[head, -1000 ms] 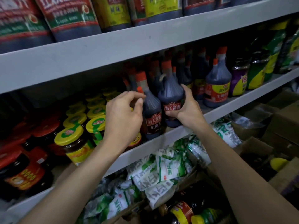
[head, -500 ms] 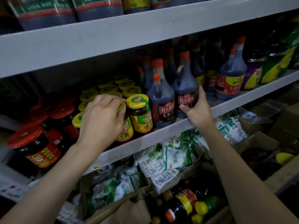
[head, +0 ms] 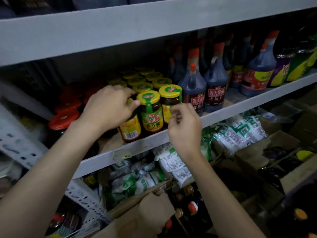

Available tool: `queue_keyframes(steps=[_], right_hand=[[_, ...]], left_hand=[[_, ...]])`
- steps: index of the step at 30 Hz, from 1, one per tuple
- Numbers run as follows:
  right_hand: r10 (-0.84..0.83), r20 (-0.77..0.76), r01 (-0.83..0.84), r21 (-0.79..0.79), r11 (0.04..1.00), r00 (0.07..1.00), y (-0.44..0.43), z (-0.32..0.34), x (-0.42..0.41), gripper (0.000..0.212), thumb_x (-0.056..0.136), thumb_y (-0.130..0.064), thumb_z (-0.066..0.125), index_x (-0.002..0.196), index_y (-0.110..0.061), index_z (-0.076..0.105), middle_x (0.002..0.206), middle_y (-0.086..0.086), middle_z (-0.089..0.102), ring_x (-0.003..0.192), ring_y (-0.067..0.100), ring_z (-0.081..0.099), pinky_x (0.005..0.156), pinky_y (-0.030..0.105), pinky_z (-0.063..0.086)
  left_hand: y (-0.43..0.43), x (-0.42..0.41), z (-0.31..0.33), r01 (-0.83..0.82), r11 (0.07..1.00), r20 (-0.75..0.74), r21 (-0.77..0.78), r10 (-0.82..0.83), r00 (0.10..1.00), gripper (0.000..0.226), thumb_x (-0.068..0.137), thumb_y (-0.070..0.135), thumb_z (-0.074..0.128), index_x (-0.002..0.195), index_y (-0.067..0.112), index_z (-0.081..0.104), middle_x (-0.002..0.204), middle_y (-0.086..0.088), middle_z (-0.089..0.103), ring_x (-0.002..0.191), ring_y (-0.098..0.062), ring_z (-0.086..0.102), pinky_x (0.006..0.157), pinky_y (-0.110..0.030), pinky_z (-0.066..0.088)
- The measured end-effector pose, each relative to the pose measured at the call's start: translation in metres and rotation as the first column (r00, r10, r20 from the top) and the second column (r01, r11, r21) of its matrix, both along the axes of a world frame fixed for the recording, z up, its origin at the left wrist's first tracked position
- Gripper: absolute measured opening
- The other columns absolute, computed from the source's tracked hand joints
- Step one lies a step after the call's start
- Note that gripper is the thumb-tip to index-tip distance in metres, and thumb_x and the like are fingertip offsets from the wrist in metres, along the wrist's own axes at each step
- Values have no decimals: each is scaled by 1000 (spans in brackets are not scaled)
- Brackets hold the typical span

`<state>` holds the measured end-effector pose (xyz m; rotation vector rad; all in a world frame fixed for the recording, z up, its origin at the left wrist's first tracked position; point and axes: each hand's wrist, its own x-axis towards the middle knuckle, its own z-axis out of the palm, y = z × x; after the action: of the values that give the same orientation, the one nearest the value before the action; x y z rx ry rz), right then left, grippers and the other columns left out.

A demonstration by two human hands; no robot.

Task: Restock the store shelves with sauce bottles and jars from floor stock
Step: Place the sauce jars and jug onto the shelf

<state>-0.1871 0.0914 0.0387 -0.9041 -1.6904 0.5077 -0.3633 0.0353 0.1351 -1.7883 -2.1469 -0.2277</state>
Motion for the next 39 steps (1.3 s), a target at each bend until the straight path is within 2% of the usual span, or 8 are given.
queue_keyframes(steps=[14,21,23,26,29,32,36,39], right_hand=[[68,253,-73,10,997,965,-25,13,-40,43,90,-3,55,132,-14,56,108,7,59,92,27,58,71,41,49],[-224,416,125,252,960,881,-19,28,-51,52,88,-15,60,139,-14,51,110,14,50,92,34,54,59,35,39],[-334,541,146,361,921,772,-12,30,-54,54,87,-25,59,139,-12,51,128,19,48,115,39,47,76,45,46],[-332,683,72,379,922,650,-3,28,-58,54,91,-34,53,139,-11,48,158,18,25,147,42,13,113,59,21],[-276,683,9,367,930,676,-2,28,-58,36,91,-29,56,121,-7,53,158,22,26,149,40,6,117,61,13],[-189,670,-52,322,945,718,-10,29,-56,30,89,-21,60,112,-5,51,151,24,37,145,40,23,114,57,24],[-176,617,-35,314,949,767,-21,31,-44,53,76,-21,74,119,-2,51,133,21,48,119,41,44,90,49,43],[-146,587,-33,283,958,796,-22,33,-29,73,72,-25,80,133,0,48,126,22,46,114,40,43,89,49,45]], left_hand=[[-14,-25,12,99,974,119,-202,-76,990,68,84,32,72,145,33,42,143,-7,48,132,-28,43,103,-37,38],[-17,-23,19,41,957,-7,-286,-44,999,59,90,41,61,145,39,39,138,-10,49,126,-32,48,96,-39,43],[-20,-23,17,-7,969,-74,-247,-11,997,55,88,51,58,140,37,45,131,-11,53,116,-35,55,88,-41,49],[-21,-25,15,-45,972,-99,-230,22,995,58,85,62,54,136,36,47,124,-13,54,106,-35,58,78,-39,48],[-19,-30,17,-82,967,-109,-241,57,992,64,85,67,51,138,32,46,125,-15,55,108,-36,58,78,-39,46],[-19,-32,18,-84,964,-128,-254,53,990,69,84,68,52,137,26,47,126,-13,57,110,-35,57,76,-37,45],[-23,-33,22,-108,948,-133,-299,71,989,75,78,68,60,134,21,43,120,-9,61,104,-33,60,64,-33,39],[-29,-37,23,-105,925,-119,-366,65,991,81,76,62,68,139,23,35,118,-7,60,100,-30,59,62,-33,40]])
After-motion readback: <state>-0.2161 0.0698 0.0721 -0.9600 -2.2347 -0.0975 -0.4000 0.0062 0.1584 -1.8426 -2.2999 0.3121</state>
